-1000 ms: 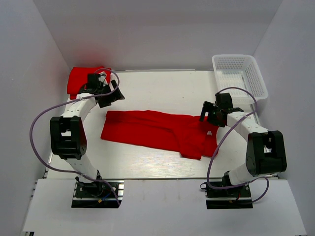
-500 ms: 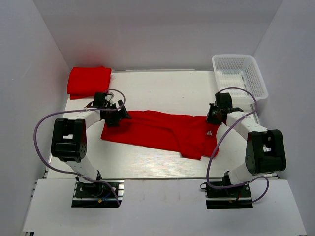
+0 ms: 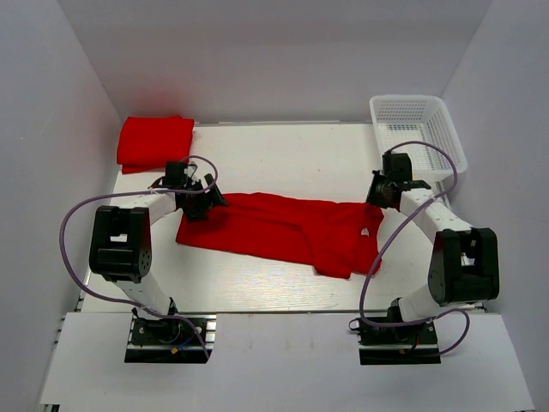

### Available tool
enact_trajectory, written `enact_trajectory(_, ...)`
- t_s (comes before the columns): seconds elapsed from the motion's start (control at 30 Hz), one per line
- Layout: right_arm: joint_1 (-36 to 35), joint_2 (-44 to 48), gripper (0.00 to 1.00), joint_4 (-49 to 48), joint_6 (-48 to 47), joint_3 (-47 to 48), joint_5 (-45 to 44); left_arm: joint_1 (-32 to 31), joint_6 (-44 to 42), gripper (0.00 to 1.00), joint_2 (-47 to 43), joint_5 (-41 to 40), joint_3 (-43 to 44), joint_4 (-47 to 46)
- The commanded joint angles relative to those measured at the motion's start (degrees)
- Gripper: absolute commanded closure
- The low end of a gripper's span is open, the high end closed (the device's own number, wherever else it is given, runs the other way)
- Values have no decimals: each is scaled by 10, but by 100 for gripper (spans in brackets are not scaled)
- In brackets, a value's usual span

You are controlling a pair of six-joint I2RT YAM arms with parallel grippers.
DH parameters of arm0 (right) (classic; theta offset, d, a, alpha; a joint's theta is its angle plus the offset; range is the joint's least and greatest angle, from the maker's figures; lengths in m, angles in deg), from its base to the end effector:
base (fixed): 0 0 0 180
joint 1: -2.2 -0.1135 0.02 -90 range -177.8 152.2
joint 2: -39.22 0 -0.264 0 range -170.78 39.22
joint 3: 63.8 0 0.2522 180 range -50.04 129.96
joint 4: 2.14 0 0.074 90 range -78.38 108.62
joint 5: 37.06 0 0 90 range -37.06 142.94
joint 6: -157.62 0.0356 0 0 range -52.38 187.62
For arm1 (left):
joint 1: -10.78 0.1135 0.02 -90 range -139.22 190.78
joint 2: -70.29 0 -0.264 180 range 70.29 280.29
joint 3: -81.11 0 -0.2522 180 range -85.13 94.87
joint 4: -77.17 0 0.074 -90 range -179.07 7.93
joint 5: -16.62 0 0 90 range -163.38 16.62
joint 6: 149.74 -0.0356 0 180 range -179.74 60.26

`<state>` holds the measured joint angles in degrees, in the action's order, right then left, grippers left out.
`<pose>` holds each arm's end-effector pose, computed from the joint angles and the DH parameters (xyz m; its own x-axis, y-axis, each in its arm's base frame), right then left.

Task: Fold and stack the t-shirts
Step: Fold the other side of the tshirt into a rectangle

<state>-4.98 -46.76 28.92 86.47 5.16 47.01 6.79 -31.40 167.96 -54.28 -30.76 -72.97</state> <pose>0.3137 0.0358 0.2216 -0.7167 0.2336 -0.6571 0.1857 0.9721 0.1431 0.3278 -0.0345 0.1581 -0.8658 -0.3893 -0.3143 -0.2035 0.8479 -0.4895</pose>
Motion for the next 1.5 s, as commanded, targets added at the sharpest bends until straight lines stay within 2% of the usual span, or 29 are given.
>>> enact_trajectory(0.0,3,16,93,17,-17,5,42,-1,-5,1,22,-33,-6,15)
enact_trajectory(0.03,5,25,80,18,-17,0,48,-1,0,1,27,-33,-6,15)
enact_trajectory(0.07,2,33,59,16,-23,-4,51,-1,1,1,27,-33,0,15)
enact_trajectory(0.1,3,36,12,21,-23,-11,53,-1,1,1,27,-33,6,15)
enact_trajectory(0.33,4,52,10,27,-28,-31,53,-1,1,1,32,-33,17,20)
enact_trajectory(0.43,3,44,10,10,-27,-39,88,-1,1,1,32,-33,17,20)
enact_trajectory(0.6,3,13,10,-17,-24,-43,120,-1,1,1,32,-38,17,25)
enact_trajectory(0.87,4,-31,10,-66,-17,-40,124,-1,1,1,32,-44,17,31)
enact_trajectory(0.97,2,-48,18,-78,-15,-44,125,-1,1,1,27,-49,17,36)
enact_trajectory(1.0,3,-49,42,-82,-14,-42,129,-1,1,1,27,-49,17,36)
enact_trajectory(1.1,4,-49,100,-95,-2,-47,131,-1,-5,1,27,-49,17,41)
enact_trajectory(1.47,9,-25,100,-38,-16,-7,30,4,-5,1,22,-65,17,57)
